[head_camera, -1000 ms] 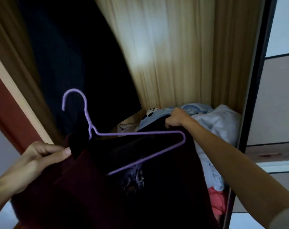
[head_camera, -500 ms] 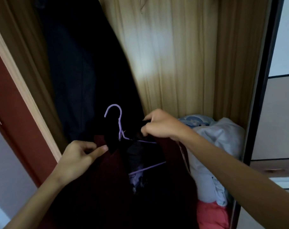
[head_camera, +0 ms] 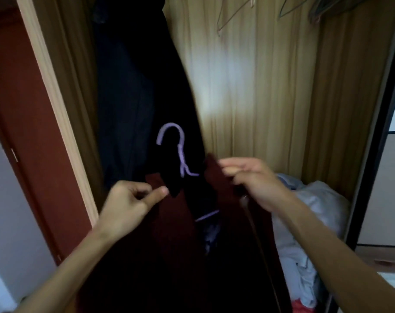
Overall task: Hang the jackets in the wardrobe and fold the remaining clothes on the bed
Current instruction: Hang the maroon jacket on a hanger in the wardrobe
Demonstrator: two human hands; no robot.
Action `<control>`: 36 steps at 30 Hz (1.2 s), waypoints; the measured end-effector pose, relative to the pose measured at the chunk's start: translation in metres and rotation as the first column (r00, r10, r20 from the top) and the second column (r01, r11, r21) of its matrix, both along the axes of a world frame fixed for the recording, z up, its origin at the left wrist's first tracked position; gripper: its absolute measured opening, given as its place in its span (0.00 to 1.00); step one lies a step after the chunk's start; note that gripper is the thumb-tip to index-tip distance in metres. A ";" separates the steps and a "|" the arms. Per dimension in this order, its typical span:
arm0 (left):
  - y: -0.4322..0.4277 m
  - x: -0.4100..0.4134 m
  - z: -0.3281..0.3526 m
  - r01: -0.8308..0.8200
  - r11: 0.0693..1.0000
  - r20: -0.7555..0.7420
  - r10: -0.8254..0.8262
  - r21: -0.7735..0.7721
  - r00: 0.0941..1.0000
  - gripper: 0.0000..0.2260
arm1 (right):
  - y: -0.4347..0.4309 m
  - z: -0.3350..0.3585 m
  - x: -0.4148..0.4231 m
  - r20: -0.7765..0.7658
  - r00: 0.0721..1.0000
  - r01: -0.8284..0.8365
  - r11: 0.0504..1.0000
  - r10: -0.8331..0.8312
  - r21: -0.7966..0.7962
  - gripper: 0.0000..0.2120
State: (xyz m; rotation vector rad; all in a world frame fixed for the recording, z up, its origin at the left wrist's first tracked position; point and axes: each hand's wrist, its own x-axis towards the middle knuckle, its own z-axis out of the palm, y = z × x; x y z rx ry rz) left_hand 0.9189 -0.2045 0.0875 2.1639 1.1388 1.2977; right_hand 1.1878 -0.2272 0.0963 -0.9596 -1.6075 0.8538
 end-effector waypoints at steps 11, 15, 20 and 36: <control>0.014 -0.003 0.008 0.124 0.992 0.020 -0.124 0.002 0.992 0.29 | 0.000 -0.001 0.049 0.661 0.723 0.210 0.976 -0.200 0.065 0.09; 0.025 -0.001 0.023 0.219 0.976 -0.014 -0.219 -0.003 0.976 0.30 | -0.012 -0.003 0.039 0.561 0.813 0.160 0.986 -0.155 0.040 0.10; 0.040 0.034 0.050 0.296 0.954 -0.054 -0.294 0.035 0.954 0.25 | -0.023 0.036 0.034 0.350 0.919 0.239 0.962 -0.179 -0.135 0.25; 0.060 0.132 0.147 0.442 0.868 0.249 -0.387 -0.228 0.888 0.38 | -0.089 0.189 0.005 -0.265 0.876 0.294 0.880 -0.404 -0.373 0.41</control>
